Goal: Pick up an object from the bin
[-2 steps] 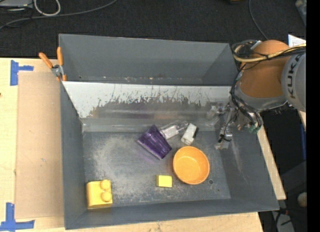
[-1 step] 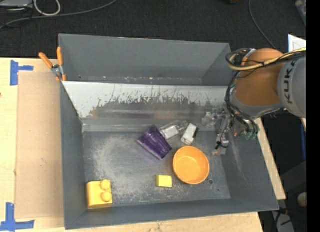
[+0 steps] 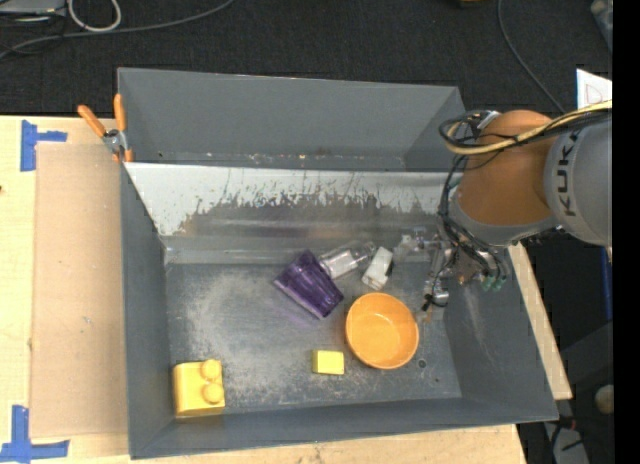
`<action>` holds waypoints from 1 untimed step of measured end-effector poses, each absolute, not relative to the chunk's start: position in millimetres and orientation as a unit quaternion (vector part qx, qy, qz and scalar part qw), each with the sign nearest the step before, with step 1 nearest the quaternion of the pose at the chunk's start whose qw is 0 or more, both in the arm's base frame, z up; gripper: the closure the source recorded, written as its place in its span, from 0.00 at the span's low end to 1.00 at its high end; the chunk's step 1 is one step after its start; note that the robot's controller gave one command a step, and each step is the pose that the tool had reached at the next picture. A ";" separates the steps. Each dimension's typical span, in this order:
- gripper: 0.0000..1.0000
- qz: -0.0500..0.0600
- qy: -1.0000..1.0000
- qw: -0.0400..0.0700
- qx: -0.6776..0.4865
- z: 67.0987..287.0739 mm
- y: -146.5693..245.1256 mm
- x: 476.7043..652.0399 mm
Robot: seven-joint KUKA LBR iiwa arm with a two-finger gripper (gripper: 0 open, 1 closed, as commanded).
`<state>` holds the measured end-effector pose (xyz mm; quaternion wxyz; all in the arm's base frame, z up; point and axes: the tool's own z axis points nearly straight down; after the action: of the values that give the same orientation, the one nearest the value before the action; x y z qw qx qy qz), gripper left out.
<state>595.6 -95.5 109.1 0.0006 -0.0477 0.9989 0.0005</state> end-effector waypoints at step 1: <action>0.00 0.000 0.995 0.002 -0.098 89.5 -55.6 592.3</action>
Offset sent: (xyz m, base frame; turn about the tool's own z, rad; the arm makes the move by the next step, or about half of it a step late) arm -0.0857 0.0737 -0.0391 -0.2466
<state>592.3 -55.6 89.5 0.0020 -0.0982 0.9952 -0.0003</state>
